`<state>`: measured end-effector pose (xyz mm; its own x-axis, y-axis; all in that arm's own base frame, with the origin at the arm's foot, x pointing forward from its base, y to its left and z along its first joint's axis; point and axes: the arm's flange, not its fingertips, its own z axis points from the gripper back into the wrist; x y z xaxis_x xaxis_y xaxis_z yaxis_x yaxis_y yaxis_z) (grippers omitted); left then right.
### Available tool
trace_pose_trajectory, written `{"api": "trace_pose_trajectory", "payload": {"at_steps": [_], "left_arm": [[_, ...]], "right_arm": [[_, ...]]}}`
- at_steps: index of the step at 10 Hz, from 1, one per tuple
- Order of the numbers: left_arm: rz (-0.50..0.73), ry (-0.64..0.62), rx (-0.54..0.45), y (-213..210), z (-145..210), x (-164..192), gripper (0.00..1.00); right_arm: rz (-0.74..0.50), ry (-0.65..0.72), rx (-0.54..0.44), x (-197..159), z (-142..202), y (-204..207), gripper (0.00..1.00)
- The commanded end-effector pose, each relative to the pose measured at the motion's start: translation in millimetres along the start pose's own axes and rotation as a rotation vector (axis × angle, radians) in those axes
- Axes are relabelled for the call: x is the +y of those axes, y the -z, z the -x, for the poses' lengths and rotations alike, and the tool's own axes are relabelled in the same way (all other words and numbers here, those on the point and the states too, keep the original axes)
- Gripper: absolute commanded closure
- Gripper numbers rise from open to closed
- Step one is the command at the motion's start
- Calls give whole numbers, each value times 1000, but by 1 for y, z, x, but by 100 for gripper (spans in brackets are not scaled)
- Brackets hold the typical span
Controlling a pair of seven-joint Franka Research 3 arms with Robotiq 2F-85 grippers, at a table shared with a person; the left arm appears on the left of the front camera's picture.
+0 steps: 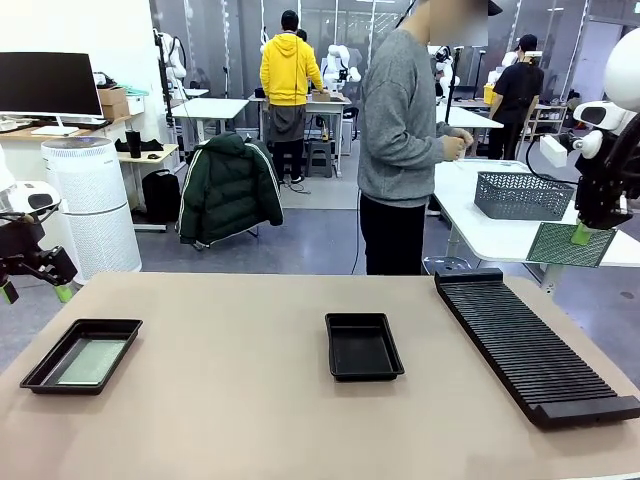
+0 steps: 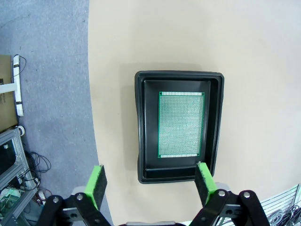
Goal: Inspect and transfer BCBs to ESD trays.
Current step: Pick up the Blank PCB from the PCB Rack and place it in the right ESD tray.
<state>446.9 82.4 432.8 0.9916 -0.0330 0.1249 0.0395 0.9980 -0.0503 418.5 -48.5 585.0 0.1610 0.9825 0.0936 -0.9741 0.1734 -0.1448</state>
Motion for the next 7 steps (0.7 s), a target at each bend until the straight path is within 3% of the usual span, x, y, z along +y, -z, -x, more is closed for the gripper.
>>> {"api": "trace_pose_trajectory", "payload": {"at_steps": [1, 7], "left_arm": [[-2, 2, -8, 1, 1, 1, 0], [-2, 2, -8, 1, 1, 1, 0]], "right_arm": [[1, -4, 6, 0, 0, 0, 98], [0, 1, -1, 0, 1, 0, 98]]}}
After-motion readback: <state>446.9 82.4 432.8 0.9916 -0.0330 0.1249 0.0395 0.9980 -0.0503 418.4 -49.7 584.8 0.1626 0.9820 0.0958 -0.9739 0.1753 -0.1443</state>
